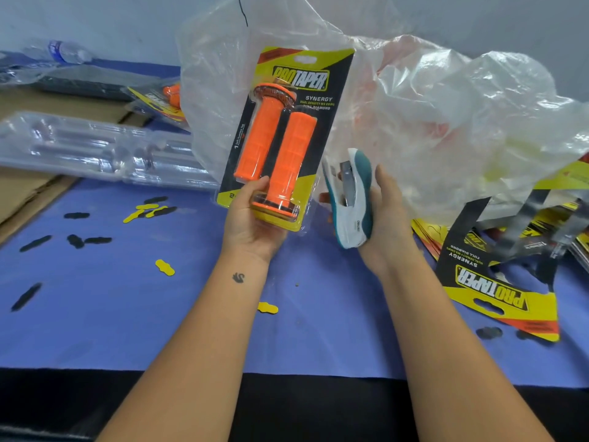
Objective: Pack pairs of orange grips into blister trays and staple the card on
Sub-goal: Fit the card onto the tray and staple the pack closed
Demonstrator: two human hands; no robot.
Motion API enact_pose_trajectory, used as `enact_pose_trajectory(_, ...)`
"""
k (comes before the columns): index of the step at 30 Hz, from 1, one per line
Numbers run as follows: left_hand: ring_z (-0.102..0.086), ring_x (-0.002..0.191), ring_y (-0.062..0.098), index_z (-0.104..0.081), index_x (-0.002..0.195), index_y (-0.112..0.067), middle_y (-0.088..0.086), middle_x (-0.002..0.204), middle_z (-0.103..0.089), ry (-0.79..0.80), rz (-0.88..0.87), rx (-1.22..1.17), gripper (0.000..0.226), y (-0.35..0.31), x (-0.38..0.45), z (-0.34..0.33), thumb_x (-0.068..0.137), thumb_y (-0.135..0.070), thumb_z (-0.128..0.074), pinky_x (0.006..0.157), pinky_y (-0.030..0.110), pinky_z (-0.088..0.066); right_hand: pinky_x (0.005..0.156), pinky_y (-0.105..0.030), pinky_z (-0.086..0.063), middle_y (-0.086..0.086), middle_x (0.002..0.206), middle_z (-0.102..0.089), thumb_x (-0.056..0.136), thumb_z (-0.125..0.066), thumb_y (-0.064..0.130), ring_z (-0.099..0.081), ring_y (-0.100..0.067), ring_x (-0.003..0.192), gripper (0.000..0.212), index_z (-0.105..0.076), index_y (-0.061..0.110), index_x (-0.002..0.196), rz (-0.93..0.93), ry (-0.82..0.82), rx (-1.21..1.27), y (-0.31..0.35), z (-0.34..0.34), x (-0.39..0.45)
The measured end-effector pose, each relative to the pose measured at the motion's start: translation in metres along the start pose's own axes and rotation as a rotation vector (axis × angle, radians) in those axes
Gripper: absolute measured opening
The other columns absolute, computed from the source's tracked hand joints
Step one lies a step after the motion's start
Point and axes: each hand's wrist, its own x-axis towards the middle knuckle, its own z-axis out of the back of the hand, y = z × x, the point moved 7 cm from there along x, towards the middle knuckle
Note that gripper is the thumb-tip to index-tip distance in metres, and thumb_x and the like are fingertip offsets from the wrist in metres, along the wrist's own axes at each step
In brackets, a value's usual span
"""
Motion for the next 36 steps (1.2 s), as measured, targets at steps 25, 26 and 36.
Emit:
enact_pose_trajectory(25, -0.063, 0.059, 0.020, -0.061, 0.078, -0.012, 0.006, 0.069, -0.063, -0.132, -0.126, 0.425, 0.011, -0.023, -0.001, 0.008, 0.088, -0.006, -0.060, 0.054, 0.027, -0.054, 0.056, -0.030, -0.053, -0.002, 0.082, -0.070, 0.080, -0.061, 0.052, -0.067, -0.018, 0.063, 0.041, -0.065, 0.018, 0.101, 0.106, 0.103, -0.532, -0.003, -0.013, -0.003)
enact_pose_trajectory(26, -0.062, 0.065, 0.023, -0.060, 0.080, -0.011, 0.011, 0.078, -0.062, -0.126, -0.122, 0.419, 0.008, -0.022, -0.001, 0.008, 0.088, -0.007, -0.059, 0.060, 0.030, -0.054, 0.056, -0.031, -0.053, -0.002, 0.078, -0.069, 0.079, -0.062, 0.052, -0.067, -0.019, 0.062, 0.040, -0.064, 0.017, 0.099, 0.093, 0.128, -0.542, -0.003, -0.014, -0.004)
enact_pose_trajectory(36, -0.066, 0.071, 0.025, -0.061, 0.089, -0.009, 0.012, 0.083, -0.064, -0.118, -0.092, 0.394, 0.003, -0.021, -0.001, 0.010, 0.086, -0.010, -0.060, 0.074, 0.036, -0.056, 0.048, -0.027, -0.045, -0.007, 0.069, -0.062, 0.066, -0.065, 0.066, -0.055, -0.017, 0.050, 0.059, -0.054, 0.015, 0.093, -0.110, 0.309, -0.611, -0.025, -0.032, -0.012)
